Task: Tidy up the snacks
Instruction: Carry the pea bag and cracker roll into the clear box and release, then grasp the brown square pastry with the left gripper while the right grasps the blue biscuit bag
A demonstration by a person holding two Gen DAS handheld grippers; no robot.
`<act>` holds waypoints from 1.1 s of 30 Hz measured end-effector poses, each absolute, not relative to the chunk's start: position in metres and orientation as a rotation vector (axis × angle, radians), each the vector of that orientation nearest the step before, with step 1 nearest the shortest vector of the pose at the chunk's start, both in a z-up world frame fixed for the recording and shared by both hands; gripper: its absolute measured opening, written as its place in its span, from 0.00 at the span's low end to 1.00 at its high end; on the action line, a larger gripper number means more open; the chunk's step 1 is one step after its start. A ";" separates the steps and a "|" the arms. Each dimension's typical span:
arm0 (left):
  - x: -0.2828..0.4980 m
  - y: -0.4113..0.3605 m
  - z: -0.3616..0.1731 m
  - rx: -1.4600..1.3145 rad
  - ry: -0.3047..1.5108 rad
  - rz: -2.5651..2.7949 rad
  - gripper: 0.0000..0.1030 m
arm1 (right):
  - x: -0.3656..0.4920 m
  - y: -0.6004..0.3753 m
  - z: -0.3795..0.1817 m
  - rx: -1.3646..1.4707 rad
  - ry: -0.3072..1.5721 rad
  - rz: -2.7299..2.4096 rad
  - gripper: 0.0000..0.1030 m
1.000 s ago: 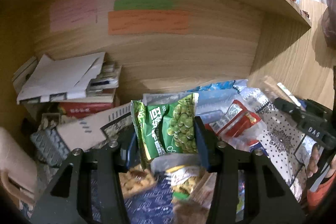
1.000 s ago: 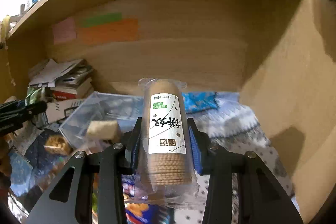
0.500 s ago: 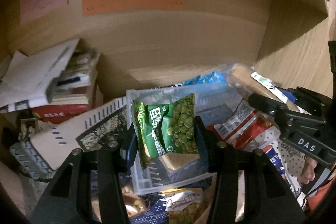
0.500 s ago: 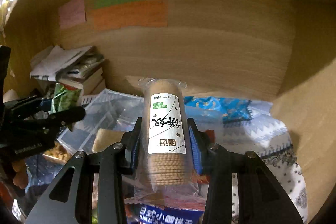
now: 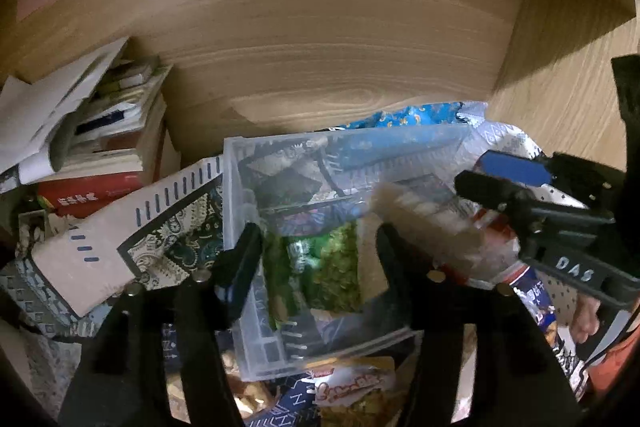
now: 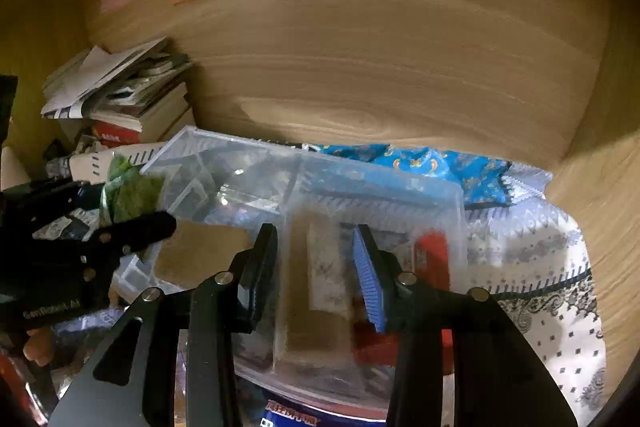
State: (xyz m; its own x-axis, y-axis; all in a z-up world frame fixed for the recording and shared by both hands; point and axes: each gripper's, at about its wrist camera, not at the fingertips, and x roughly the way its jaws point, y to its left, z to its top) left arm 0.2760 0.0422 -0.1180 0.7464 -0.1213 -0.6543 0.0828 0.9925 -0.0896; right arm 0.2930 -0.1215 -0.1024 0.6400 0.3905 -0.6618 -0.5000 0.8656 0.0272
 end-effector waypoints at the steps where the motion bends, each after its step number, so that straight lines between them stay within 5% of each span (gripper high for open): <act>1: 0.275 0.043 -0.117 -0.058 0.712 -0.112 0.62 | 0.291 -0.122 -0.099 -0.166 0.705 0.511 0.36; 14: 0.222 0.084 -0.092 -0.090 0.635 -0.071 0.81 | 0.248 -0.153 -0.077 -0.154 0.603 0.487 0.53; 33: 0.195 0.118 -0.182 -0.137 0.810 0.000 0.90 | 0.211 -0.196 -0.126 -0.015 0.733 0.397 0.70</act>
